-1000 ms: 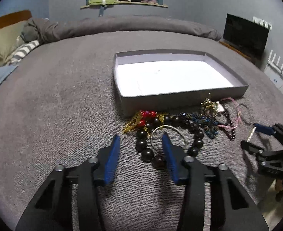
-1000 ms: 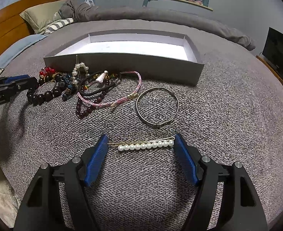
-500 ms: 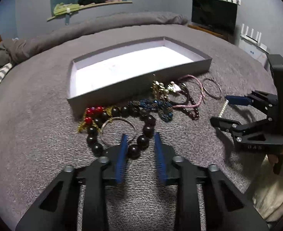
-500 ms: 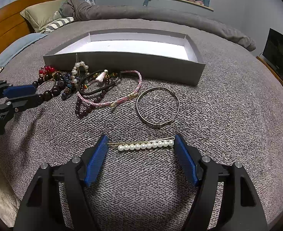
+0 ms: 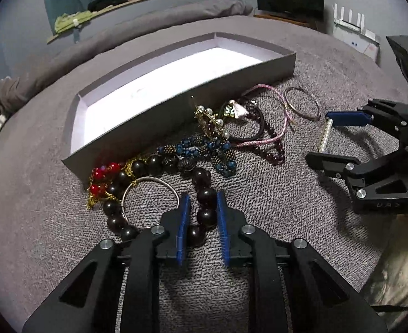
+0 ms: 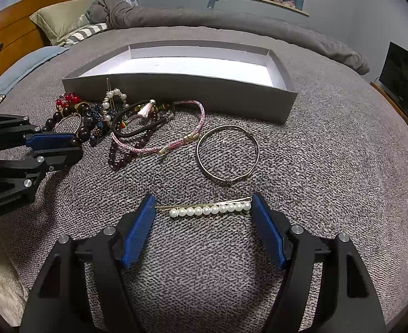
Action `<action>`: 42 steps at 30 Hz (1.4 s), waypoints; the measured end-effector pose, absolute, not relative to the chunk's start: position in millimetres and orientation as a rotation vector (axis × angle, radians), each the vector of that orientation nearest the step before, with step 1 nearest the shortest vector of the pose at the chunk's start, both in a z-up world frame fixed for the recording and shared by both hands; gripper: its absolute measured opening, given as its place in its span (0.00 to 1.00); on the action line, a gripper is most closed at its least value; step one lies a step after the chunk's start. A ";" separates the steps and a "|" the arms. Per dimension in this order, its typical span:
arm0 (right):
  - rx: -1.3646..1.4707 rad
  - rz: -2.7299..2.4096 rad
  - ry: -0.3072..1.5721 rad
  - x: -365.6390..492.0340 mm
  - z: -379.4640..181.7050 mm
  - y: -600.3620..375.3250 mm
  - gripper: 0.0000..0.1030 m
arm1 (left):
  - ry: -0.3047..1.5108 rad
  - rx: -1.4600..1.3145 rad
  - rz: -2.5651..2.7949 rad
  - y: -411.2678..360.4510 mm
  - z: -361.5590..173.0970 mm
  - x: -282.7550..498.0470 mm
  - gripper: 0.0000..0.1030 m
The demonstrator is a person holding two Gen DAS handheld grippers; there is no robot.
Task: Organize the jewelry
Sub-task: 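Lift the bead bracelet with the left gripper while the right gripper carries the pearl clip into the tray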
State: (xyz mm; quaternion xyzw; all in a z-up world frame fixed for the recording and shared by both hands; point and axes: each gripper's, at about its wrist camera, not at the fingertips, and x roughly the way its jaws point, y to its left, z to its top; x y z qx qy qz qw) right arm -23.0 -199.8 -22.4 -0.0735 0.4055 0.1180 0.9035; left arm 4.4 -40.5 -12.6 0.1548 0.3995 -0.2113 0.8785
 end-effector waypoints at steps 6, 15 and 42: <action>-0.140 0.256 0.827 -25.9 -17.7 -200.4 0.68 | 0.794 0.263 -0.448 -29.5 9.2 -2.7 0.14; -0.091 0.267 0.766 -28.5 4.9 -200.7 0.68 | 0.712 0.133 -0.473 -6.3 67.1 -2.4 0.14; -0.135 0.154 0.717 119.4 40.8 -184.7 0.68 | 0.679 0.069 -0.323 -1.3 95.1 132.2 0.14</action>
